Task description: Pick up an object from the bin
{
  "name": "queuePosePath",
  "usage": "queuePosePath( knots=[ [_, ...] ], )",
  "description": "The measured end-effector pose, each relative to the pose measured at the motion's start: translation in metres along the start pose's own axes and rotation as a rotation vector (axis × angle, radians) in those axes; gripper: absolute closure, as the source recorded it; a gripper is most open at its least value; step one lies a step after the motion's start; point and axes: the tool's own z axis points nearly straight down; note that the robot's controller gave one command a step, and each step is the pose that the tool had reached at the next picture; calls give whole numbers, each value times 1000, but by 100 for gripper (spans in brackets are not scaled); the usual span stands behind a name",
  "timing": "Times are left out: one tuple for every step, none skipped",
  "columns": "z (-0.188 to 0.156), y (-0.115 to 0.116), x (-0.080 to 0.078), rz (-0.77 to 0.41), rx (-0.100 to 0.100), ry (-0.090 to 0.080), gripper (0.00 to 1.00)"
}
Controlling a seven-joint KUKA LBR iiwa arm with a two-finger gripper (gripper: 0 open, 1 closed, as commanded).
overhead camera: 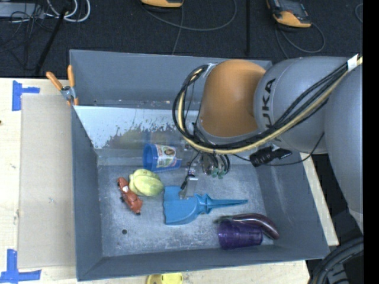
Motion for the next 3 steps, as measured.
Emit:
queuePosePath(
  knots=[
    [44,50,8,-48,0,-4,0],
    [68,70,11,-110,-4,9,100],
    [68,70,11,-110,-4,9,100]
  ],
)
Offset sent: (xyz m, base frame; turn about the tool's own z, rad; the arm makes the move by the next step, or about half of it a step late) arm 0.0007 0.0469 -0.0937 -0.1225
